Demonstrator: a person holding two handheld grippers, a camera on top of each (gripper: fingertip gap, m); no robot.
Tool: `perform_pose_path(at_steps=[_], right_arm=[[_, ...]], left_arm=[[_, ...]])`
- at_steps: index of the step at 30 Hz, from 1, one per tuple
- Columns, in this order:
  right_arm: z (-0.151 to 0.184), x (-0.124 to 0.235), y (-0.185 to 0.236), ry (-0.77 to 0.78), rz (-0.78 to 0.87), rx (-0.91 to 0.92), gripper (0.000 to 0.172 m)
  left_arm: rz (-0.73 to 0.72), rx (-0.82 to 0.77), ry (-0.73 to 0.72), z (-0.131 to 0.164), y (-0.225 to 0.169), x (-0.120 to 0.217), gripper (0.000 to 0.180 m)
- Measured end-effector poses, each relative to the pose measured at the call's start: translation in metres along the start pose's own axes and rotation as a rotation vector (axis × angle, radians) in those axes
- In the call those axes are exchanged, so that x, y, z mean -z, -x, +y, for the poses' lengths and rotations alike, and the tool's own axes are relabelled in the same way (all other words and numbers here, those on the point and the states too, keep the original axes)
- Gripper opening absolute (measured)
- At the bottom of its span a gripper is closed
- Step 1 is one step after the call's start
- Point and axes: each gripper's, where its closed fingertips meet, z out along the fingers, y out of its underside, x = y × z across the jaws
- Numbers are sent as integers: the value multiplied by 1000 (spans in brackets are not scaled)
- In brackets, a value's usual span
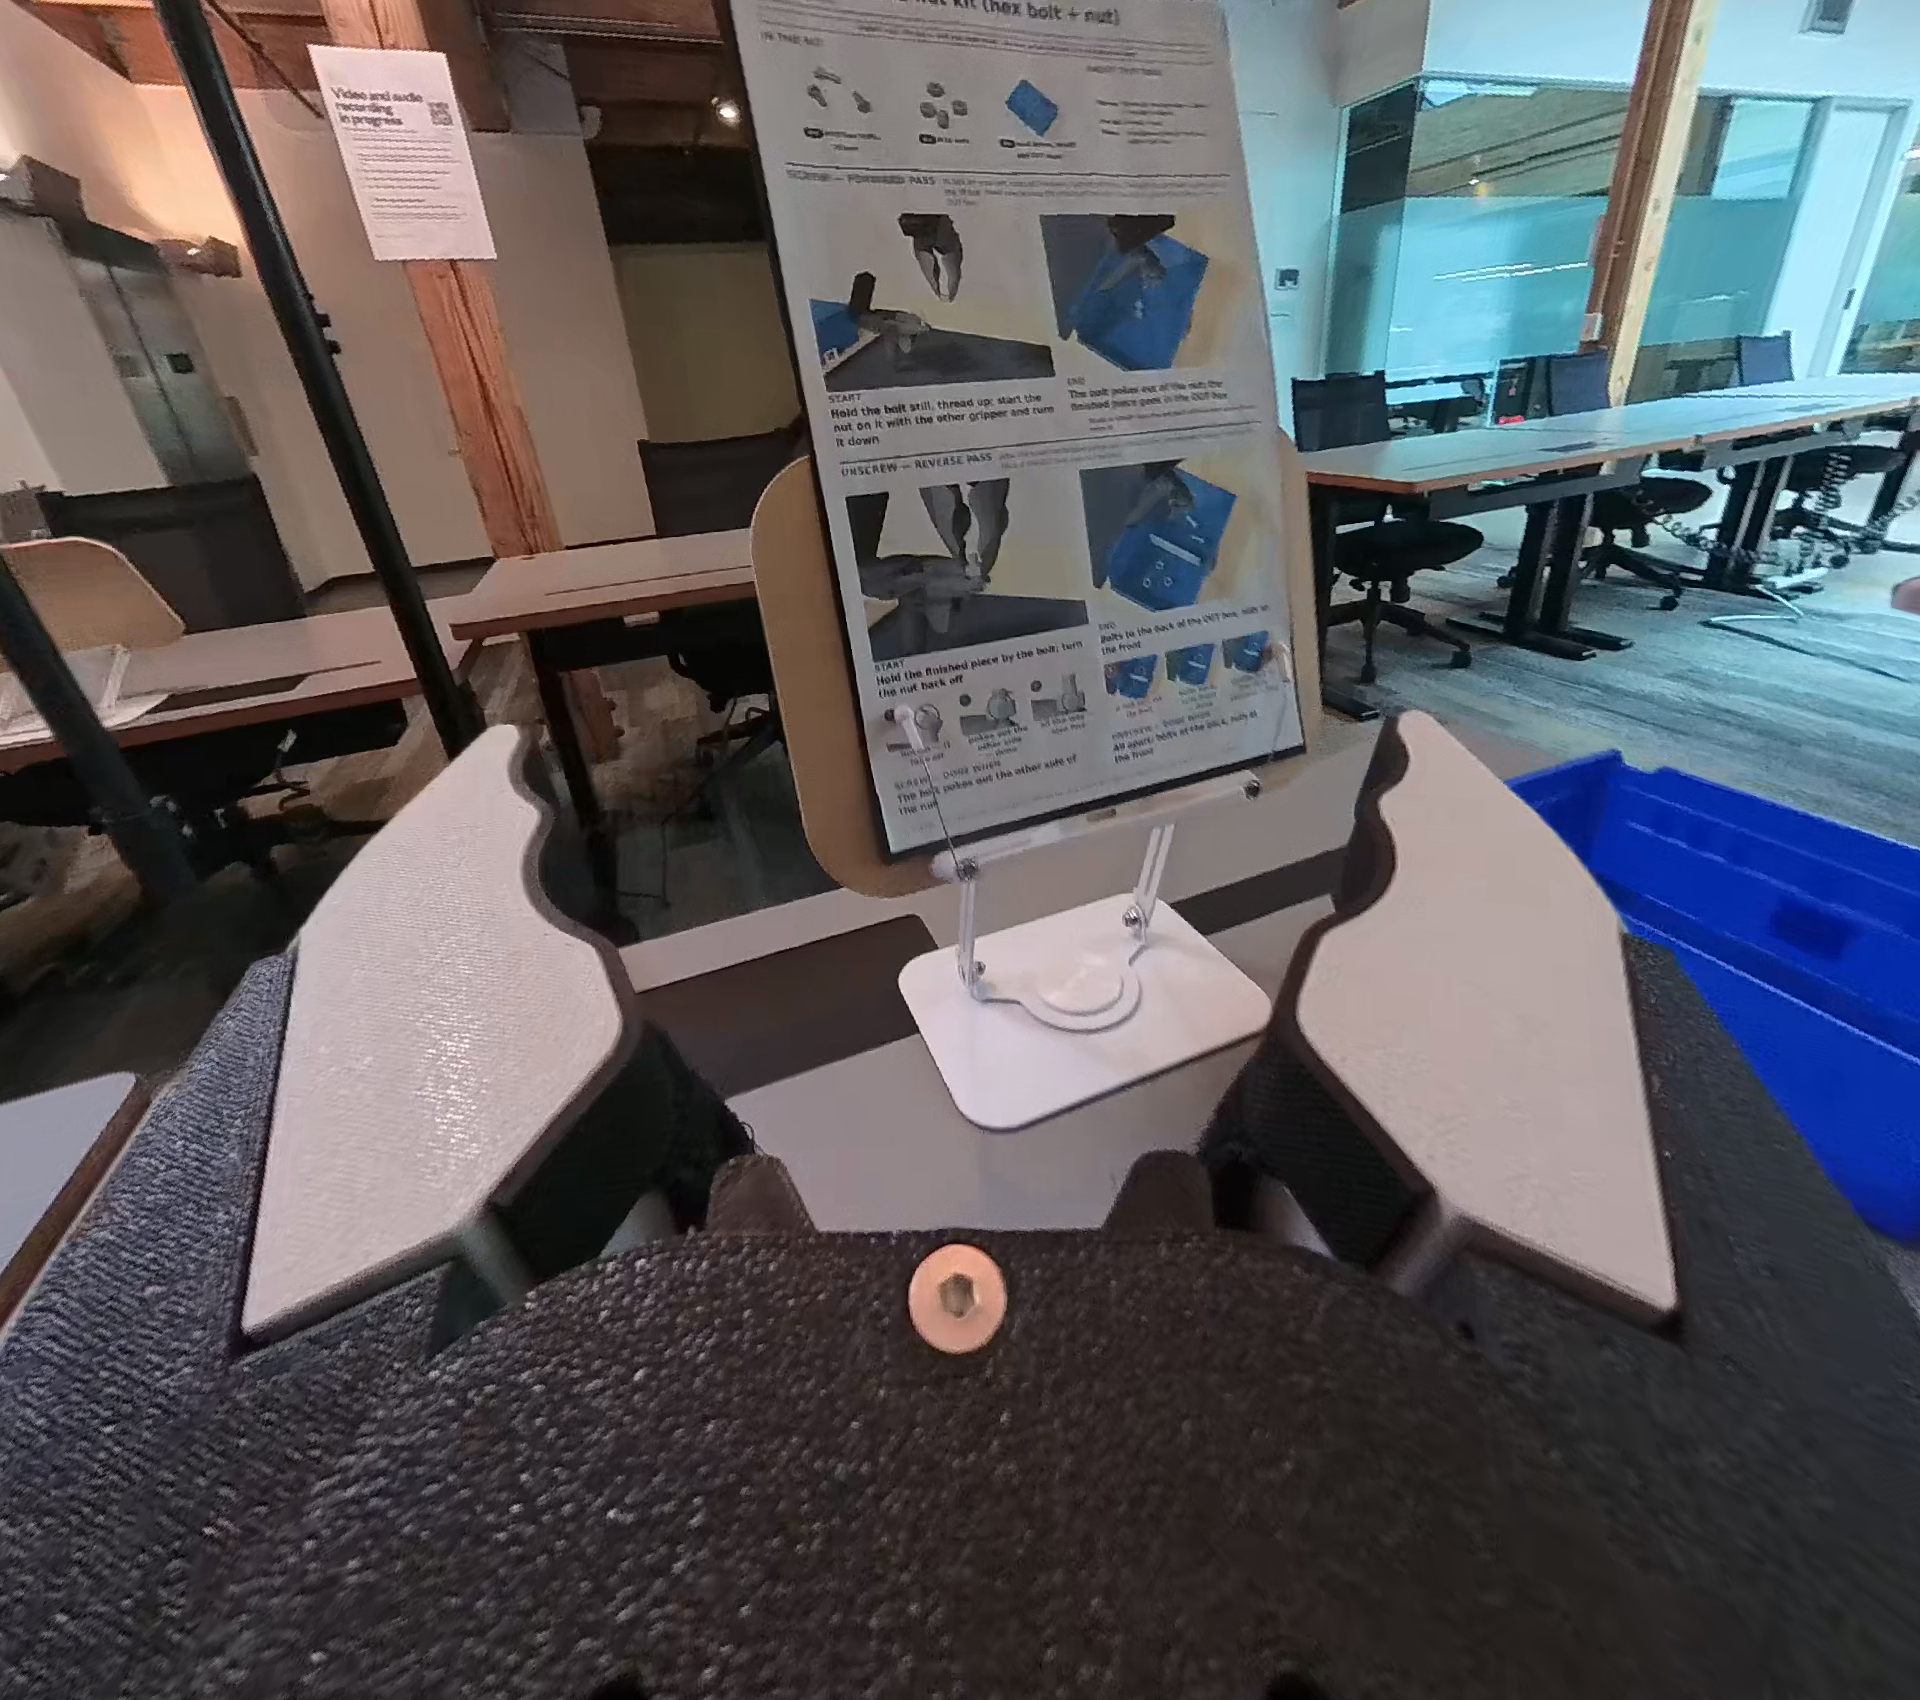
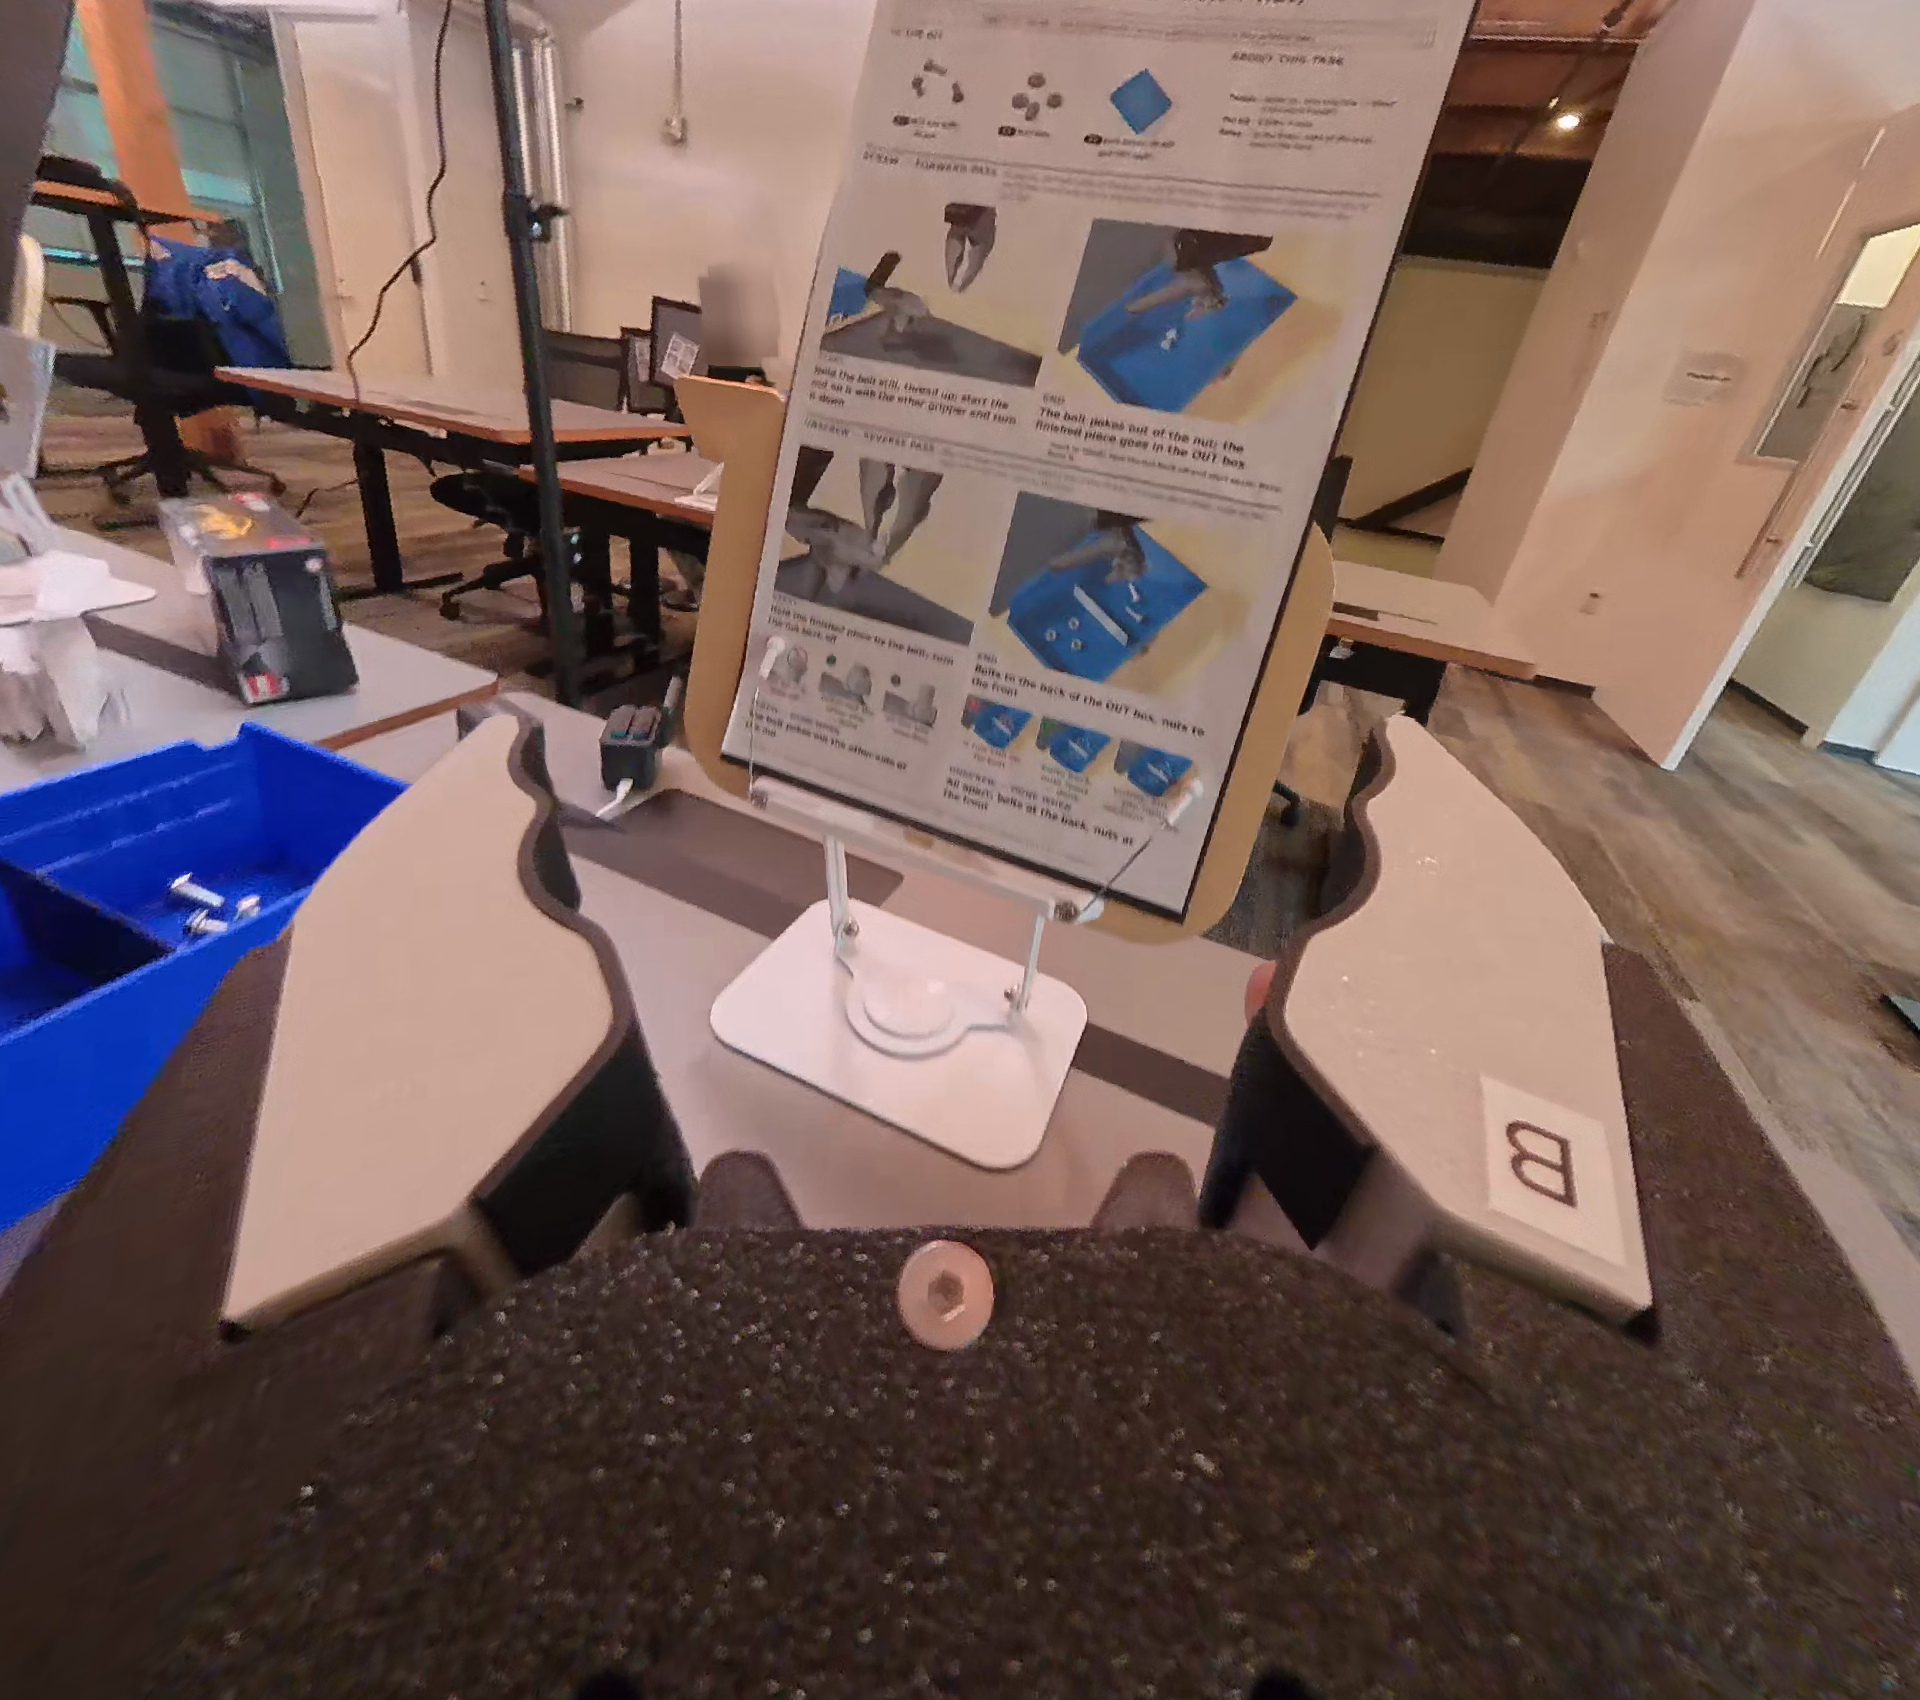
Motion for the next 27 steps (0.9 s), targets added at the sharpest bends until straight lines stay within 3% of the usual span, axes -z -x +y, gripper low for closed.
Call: perform_pose_path(at_steps=[8, 14, 21, 22, 23, 24, 25, 26, 27], right_arm=[[12, -42, -19, -21, 84, -79, 128], [44, -55, -20, 24, 58, -54, 126], [52, -57, -26, 15, 66, -15, 124], [54, -58, -26, 22, 65, -10, 124], [57, -60, -24, 30, 58, -4, 120], [60, -60, -21, 37, 34, 13, 91], [62, -59, -15, 29, -12, 44, 35], [63, -59, -14, 11, -17, 45, 6], [64, -60, -14, 3, -19, 39, 0]], left_arm=[[-52, 20, -55, 2, 4, -43, 135], [-44, 13, -10, 37, 10, -65, 134], [-20, 43, 3, 56, 19, -74, 131], [-16, 31, 2, 57, 20, -74, 124], [-3, 5, -11, 56, 18, -73, 100], [9, -38, -44, 54, 17, -70, 35], [-8, -66, -89, 50, 20, -67, 0], [-35, -56, -104, 50, 25, -66, 0], [-19, -45, -82, 53, 26, -67, 0]])
